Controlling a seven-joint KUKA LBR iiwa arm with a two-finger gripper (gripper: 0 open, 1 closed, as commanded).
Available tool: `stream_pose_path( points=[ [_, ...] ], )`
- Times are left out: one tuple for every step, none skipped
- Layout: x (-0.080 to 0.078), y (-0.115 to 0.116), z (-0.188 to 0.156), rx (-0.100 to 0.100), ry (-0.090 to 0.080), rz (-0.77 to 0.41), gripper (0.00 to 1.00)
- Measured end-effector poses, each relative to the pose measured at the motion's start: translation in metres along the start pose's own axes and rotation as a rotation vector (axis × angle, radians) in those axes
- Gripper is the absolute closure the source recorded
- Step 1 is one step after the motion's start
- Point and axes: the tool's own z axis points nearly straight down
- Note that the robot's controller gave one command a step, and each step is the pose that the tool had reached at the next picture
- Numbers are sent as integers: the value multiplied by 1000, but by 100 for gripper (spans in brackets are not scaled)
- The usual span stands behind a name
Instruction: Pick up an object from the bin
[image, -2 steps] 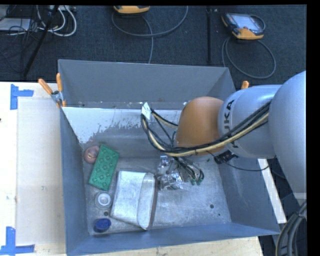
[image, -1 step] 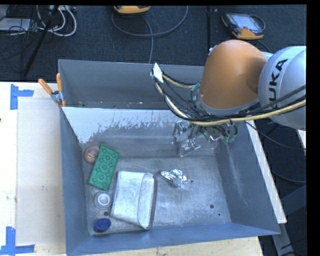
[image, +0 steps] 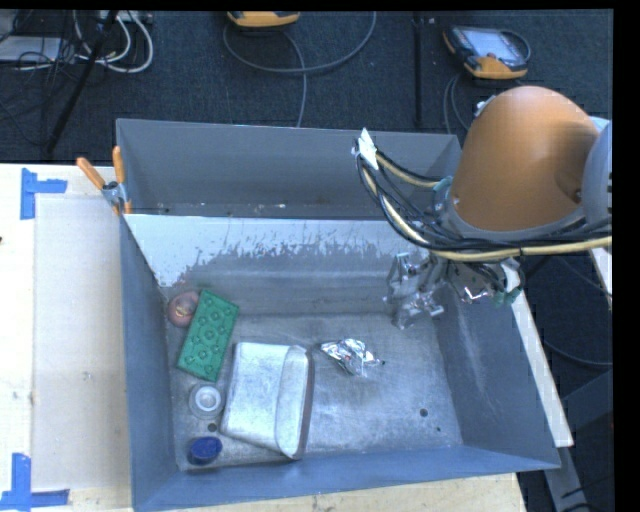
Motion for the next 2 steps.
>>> stream_pose_path(
  points=[
    [0,1,2,-3,2,1,0],
    [11,14,133,-6,11,-48,0]
  ],
)
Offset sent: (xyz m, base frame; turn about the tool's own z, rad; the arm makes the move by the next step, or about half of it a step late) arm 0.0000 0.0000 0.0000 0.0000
